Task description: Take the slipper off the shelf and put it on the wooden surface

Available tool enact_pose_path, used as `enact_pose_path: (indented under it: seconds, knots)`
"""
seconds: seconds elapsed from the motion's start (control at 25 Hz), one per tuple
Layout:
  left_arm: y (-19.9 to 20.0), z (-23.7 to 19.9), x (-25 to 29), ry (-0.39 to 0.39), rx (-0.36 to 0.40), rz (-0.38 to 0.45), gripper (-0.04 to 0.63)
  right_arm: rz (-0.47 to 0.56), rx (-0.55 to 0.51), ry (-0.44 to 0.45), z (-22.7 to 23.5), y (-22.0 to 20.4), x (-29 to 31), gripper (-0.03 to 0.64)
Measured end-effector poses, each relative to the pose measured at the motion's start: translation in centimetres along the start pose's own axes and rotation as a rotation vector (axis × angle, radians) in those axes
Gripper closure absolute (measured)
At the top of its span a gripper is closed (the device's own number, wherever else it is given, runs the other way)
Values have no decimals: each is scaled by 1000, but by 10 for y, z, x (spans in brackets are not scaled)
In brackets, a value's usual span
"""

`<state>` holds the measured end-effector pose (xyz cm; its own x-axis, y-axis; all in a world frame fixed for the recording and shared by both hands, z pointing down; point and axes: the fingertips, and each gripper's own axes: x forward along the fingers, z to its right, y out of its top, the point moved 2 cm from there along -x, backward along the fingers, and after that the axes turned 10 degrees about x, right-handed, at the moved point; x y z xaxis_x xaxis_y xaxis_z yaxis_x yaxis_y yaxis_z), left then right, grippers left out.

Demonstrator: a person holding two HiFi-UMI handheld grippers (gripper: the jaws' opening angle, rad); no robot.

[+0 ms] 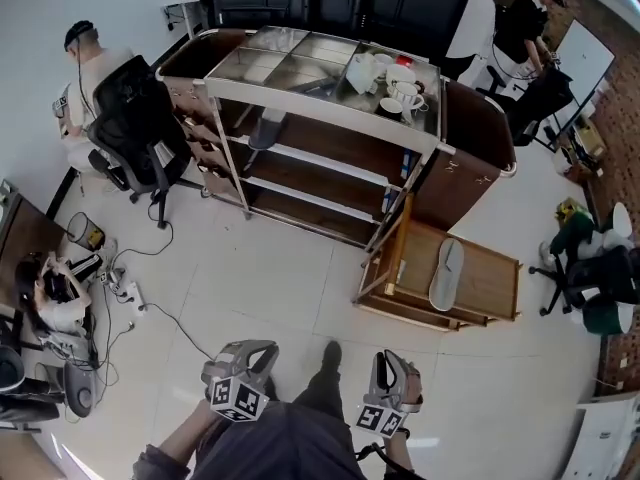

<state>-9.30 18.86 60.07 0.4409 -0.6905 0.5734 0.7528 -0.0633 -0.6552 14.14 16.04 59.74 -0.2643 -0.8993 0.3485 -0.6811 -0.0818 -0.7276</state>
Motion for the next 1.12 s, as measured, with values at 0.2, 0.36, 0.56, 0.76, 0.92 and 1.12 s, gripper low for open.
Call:
enact_pose_path:
  seconds: [0.2, 0.36, 0.56, 0.76, 0.92, 1.12]
  knots:
    - [-32, 17, -58, -31, 49, 25, 549, 16, -37, -53, -48, 43, -67, 617]
    - [-41, 25, -80, -2, 54, 45, 549, -14, -37, -31, -74, 49, -95, 617]
    - [-31, 37, -91, 17, 40, 67, 549, -34, -24, 24, -88, 51, -110, 617]
    - [-27, 47, -101, 7, 15, 78, 549, -42, -40, 28, -88, 57, -113, 617]
    - [-27, 46, -103, 24, 24, 76, 550, -38, -51, 32, -85, 59, -111, 617]
    - [-27, 43, -107, 48, 28, 75, 552, -25, -60, 38, -85, 65, -112, 617]
